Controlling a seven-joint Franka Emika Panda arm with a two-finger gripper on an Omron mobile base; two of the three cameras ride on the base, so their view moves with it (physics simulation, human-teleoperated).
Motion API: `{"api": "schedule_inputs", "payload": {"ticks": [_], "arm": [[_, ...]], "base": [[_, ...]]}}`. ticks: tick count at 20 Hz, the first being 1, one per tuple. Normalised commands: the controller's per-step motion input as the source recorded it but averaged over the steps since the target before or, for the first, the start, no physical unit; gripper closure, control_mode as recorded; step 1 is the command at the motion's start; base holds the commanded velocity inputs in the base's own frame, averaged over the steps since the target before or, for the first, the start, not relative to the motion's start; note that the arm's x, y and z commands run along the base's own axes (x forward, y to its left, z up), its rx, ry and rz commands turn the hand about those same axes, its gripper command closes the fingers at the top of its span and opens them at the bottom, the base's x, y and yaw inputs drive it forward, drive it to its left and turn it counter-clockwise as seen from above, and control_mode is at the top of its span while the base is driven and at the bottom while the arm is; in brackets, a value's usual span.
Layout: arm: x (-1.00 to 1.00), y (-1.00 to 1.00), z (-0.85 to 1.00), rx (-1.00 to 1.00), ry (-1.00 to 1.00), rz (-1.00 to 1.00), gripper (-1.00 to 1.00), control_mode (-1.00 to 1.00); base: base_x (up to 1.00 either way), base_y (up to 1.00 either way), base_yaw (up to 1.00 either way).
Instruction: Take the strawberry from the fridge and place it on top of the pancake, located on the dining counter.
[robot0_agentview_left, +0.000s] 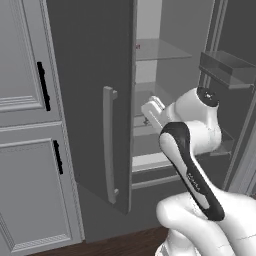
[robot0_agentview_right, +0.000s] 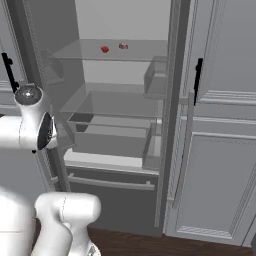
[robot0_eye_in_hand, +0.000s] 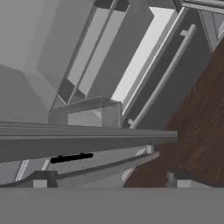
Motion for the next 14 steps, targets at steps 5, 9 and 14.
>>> {"api": "schedule_inputs", "payload": {"ticks": [5,9,14], "arm": [[0.58,-0.72,0.01,0.83,0.48,0.15,-1.0,-1.0],[0.97,-0.05,0.0,0.71,0.54,0.29,-1.0,-1.0],[0.99,0.38,0.0,0.35,0.46,0.31,-1.0,-1.0]], "base": [[0.0,0.0,0.0],[0.0,0.0,0.0],[0.0,0.0,0.0]]}}
